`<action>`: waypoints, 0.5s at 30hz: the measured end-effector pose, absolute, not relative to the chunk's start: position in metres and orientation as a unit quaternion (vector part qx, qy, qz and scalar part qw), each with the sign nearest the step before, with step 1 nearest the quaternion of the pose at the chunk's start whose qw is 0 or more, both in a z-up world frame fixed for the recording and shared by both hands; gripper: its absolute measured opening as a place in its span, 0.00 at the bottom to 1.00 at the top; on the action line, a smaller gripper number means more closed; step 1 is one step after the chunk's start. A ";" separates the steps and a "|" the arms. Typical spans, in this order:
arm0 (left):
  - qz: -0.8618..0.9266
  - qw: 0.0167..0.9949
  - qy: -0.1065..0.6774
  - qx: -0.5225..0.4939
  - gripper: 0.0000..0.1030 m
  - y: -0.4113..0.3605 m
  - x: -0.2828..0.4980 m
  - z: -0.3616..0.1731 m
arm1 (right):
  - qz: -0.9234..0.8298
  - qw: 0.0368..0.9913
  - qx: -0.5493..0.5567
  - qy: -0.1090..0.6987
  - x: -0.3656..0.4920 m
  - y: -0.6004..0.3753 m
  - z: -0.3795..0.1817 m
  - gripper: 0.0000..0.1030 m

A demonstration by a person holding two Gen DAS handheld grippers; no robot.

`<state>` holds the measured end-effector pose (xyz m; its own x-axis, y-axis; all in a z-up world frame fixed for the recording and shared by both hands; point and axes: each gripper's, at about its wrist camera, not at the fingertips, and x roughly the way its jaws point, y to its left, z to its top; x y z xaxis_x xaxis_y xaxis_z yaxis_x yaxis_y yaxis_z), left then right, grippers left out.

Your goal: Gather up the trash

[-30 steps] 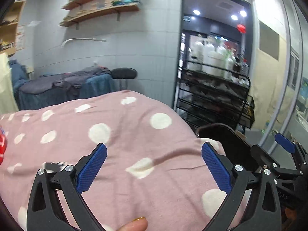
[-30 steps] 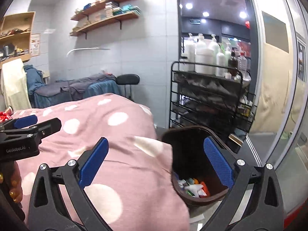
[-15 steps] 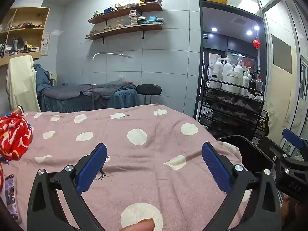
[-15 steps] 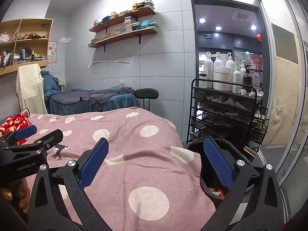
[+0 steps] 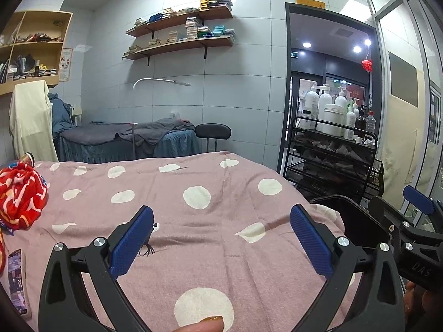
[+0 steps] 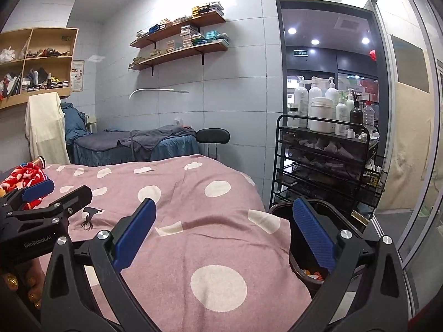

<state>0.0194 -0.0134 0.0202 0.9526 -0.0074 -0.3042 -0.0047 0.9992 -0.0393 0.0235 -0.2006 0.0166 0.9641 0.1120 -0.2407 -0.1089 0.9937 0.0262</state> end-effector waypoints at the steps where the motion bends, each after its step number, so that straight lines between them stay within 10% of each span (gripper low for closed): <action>1: -0.001 0.988 0.154 -0.019 0.95 -0.013 0.019 0.020 | 0.056 0.991 0.008 0.122 0.023 -0.201 0.017 0.95; 15: -0.003 0.988 0.155 -0.016 0.95 -0.016 0.018 0.021 | 0.055 0.990 0.010 0.126 0.024 -0.204 0.015 0.95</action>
